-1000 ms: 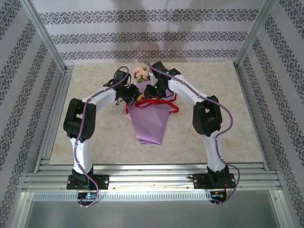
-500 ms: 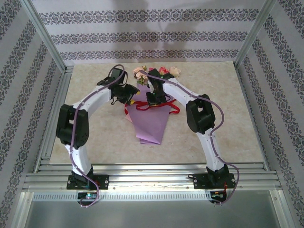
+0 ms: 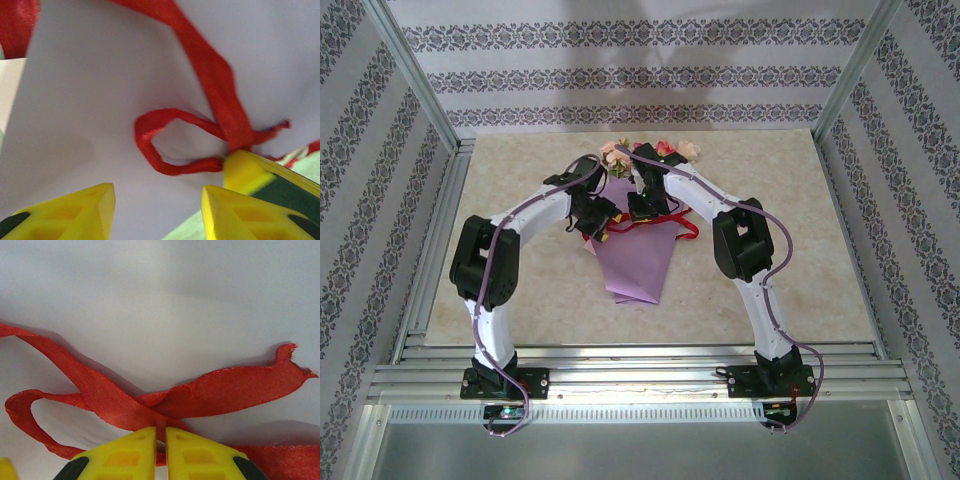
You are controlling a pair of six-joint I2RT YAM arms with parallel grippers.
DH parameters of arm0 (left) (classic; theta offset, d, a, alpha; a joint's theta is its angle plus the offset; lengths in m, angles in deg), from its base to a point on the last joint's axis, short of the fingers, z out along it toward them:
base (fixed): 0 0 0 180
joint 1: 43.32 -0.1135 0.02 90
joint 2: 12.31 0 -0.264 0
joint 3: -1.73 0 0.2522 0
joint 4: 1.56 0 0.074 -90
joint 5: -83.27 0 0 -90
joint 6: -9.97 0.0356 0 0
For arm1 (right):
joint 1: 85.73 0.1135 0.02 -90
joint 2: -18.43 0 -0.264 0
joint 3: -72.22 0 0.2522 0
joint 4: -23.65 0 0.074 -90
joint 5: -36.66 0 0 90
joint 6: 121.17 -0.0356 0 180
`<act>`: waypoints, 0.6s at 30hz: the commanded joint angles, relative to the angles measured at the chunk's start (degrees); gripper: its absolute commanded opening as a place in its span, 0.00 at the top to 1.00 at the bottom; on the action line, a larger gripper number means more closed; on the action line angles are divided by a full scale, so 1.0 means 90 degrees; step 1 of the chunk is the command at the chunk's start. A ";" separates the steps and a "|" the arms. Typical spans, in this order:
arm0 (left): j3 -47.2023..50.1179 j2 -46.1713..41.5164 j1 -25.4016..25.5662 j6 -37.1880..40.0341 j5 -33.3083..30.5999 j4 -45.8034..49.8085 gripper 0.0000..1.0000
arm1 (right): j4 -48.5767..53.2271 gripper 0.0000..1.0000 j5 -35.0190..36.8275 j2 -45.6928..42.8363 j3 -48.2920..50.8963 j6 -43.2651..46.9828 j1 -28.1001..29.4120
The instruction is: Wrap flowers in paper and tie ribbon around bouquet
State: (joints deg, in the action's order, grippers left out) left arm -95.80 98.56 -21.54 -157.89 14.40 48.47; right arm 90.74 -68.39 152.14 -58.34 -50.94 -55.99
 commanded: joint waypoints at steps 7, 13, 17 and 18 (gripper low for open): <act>-0.0049 0.0366 0.0058 -0.0794 -0.0440 -0.0277 0.53 | -0.0125 0.86 -0.0183 -0.0069 0.0161 -0.0162 -0.0052; -0.0273 0.0657 0.0060 -0.0706 -0.0395 -0.0178 0.67 | -0.0154 0.86 -0.0213 -0.0099 0.0177 -0.0208 -0.0072; -0.0221 0.0753 0.0052 -0.0676 -0.0316 -0.0237 0.80 | -0.0151 0.85 -0.0239 -0.0119 0.0090 -0.0256 -0.0082; -0.0194 0.0743 0.0056 -0.0686 -0.0333 -0.0273 0.84 | -0.0138 0.84 -0.0250 -0.0128 0.0067 -0.0266 -0.0081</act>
State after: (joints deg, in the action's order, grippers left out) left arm -96.94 104.57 -21.52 -163.22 12.06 46.57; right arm 89.45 -69.46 152.14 -57.31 -52.45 -56.12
